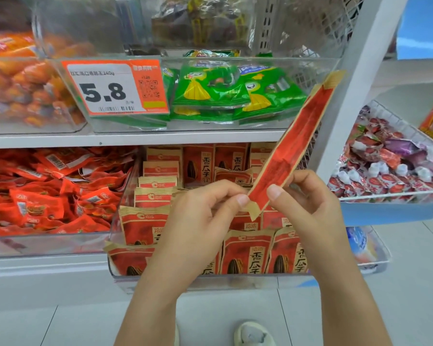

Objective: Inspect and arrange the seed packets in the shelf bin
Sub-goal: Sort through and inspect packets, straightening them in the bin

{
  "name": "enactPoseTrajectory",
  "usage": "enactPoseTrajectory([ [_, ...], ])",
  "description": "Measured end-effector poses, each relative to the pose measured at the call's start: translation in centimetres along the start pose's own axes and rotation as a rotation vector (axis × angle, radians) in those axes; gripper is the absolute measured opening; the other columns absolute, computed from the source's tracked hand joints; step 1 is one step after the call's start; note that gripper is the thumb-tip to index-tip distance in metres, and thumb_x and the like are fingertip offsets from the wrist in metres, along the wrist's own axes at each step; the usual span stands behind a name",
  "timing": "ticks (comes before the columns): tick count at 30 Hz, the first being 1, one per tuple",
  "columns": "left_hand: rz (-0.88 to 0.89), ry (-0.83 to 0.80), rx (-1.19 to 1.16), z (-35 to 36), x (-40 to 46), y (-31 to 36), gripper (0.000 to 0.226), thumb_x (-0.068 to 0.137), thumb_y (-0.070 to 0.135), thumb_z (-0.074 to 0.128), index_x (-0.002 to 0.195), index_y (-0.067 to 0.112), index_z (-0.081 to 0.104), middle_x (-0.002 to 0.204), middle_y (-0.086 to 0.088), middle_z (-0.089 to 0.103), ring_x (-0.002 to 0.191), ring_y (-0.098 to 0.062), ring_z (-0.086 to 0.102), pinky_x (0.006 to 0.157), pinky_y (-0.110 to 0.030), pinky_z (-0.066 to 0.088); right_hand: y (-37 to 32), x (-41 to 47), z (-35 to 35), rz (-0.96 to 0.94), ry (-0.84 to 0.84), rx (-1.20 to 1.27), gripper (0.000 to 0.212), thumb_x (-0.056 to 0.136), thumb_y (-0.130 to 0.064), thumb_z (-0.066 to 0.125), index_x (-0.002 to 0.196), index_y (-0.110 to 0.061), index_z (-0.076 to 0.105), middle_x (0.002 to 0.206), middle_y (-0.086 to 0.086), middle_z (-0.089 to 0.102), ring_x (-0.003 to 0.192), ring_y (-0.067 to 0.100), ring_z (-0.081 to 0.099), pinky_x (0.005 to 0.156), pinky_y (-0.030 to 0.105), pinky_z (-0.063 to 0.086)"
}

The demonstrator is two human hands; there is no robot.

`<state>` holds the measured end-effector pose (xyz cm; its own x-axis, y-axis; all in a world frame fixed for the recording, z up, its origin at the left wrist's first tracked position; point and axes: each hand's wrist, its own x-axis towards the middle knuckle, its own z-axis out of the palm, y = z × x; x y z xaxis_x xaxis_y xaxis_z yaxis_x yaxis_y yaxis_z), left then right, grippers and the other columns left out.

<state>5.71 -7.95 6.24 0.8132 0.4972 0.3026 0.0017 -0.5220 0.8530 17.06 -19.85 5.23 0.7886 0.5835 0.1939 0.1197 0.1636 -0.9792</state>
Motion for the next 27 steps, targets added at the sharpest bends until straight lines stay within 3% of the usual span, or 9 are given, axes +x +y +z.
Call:
enactPoseTrajectory([
  [7,0.020,0.056,0.035,0.2,0.2,-0.3,0.015,0.092,0.033,0.052,0.087,0.036,0.066,0.071,0.001,0.069,0.067,-0.028,0.064,0.062,-0.046,0.050,0.0,-0.2,0.1,0.015,-0.012,-0.021,0.054,0.061,-0.048,0.072,0.095,-0.008,0.060,0.096,0.004,0.074,0.090,0.016,0.072,0.070,0.023,0.056],
  [9,0.031,0.072,0.022,0.2,0.2,-0.2,0.017,0.094,0.028,0.053,0.086,0.033,0.067,0.072,0.002,0.069,0.067,-0.029,0.064,0.062,-0.046,0.049,0.1,0.0,0.0,0.027,0.007,0.009,0.057,0.057,-0.048,0.074,0.104,-0.019,0.058,0.104,-0.001,0.072,0.097,0.013,0.070,0.072,0.021,0.055],
  [12,0.035,0.098,-0.017,-0.2,0.2,-0.2,0.018,0.093,0.026,0.052,0.088,0.033,0.069,0.075,0.004,0.068,0.068,-0.031,0.062,0.063,-0.051,0.049,0.1,0.4,-0.4,0.047,-0.015,0.055,0.079,0.063,-0.041,0.079,0.134,-0.031,0.047,0.116,-0.007,0.070,0.107,0.005,0.066,0.080,0.016,0.053],
  [14,0.026,0.087,-0.046,-0.4,0.2,-0.1,0.019,0.092,0.027,0.051,0.089,0.035,0.069,0.073,0.000,0.068,0.069,-0.033,0.061,0.064,-0.052,0.049,0.0,0.4,-0.7,0.068,-0.030,0.096,0.065,0.075,-0.035,0.075,0.134,-0.034,0.047,0.111,-0.011,0.073,0.107,0.005,0.067,0.082,0.014,0.053],
  [15,0.024,0.072,-0.060,-0.5,0.2,-0.1,0.020,0.092,0.026,0.052,0.089,0.035,0.069,0.074,0.001,0.069,0.069,-0.031,0.063,0.065,-0.050,0.051,-0.1,0.4,-0.8,0.083,-0.025,0.135,0.054,0.079,-0.033,0.074,0.129,-0.034,0.052,0.107,-0.012,0.074,0.105,0.006,0.068,0.082,0.015,0.054],
  [17,0.023,0.035,-0.101,-0.6,0.2,0.0,0.023,0.096,0.017,0.055,0.086,0.032,0.071,0.078,0.009,0.072,0.073,-0.016,0.068,0.065,-0.032,0.055,-0.1,0.4,-1.0,0.115,-0.017,0.208,0.040,0.083,-0.030,0.069,0.122,-0.029,0.059,0.105,-0.007,0.075,0.102,0.011,0.070,0.084,0.020,0.055],
  [20,-0.017,-0.039,-0.164,-0.7,0.1,0.2,0.025,0.094,0.007,0.056,0.086,0.025,0.071,0.081,0.013,0.074,0.080,-0.004,0.070,0.069,-0.012,0.051,-0.3,0.4,-1.2,0.123,-0.030,0.268,0.037,0.082,-0.024,0.069,0.119,-0.018,0.064,0.106,0.000,0.074,0.097,0.016,0.071,0.079,0.028,0.058],
  [23,-0.081,-0.064,-0.221,-0.9,0.1,0.0,0.020,0.090,0.023,0.053,0.094,0.022,0.073,0.087,0.010,0.076,0.085,-0.006,0.071,0.075,-0.017,0.055,-0.5,0.5,-1.7,0.087,0.025,0.274,0.043,0.073,-0.016,0.077,0.114,-0.017,0.063,0.098,-0.003,0.075,0.086,0.013,0.072,0.065,0.024,0.056],
  [27,-0.201,-0.117,-0.277,-1.1,0.1,0.0,0.036,0.090,0.042,0.042,0.107,0.028,0.070,0.095,0.012,0.076,0.087,-0.008,0.073,0.082,-0.022,0.056,-0.2,0.5,-1.7,0.049,0.085,0.207,0.046,0.072,-0.022,0.070,0.117,-0.018,0.061,0.101,0.000,0.075,0.093,0.017,0.072,0.070,0.026,0.058],
])
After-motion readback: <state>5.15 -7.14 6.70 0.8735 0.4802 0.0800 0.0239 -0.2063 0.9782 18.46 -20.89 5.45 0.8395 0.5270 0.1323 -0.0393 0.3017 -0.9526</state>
